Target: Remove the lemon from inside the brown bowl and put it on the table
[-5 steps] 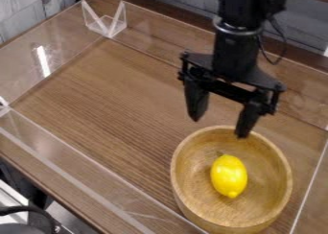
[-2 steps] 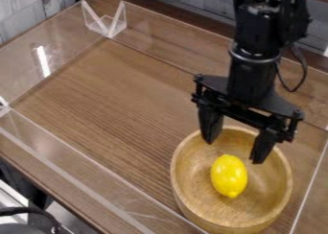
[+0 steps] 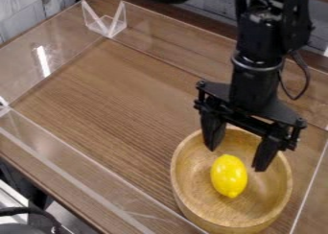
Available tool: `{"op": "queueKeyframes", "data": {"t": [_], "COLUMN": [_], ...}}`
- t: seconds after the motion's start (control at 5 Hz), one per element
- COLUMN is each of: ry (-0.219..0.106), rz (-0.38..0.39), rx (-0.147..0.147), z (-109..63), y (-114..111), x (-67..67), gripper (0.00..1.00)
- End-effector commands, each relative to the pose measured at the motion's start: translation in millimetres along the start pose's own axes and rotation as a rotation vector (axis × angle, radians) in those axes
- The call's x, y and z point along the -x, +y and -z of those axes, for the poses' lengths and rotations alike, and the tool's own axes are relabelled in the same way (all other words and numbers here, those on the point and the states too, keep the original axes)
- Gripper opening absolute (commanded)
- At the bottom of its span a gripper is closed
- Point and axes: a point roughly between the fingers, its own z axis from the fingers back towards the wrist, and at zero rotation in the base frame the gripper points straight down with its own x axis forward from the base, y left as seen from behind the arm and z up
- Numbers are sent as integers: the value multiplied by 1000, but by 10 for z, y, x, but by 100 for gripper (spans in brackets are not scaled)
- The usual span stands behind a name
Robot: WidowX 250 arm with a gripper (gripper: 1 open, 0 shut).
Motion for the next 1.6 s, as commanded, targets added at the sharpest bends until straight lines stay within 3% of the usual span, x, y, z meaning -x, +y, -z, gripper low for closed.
{"op": "queueKeyframes", "data": {"t": [0.0,0.4,1.4], "ry": [-59,-62,-111], "rz": [24,43,71], "rx": [29,41,79], "z": [-124,-54,57], "y": [-66,-103,-137], "x": [-4,19,-2], "gripper": [100,100,100]}}
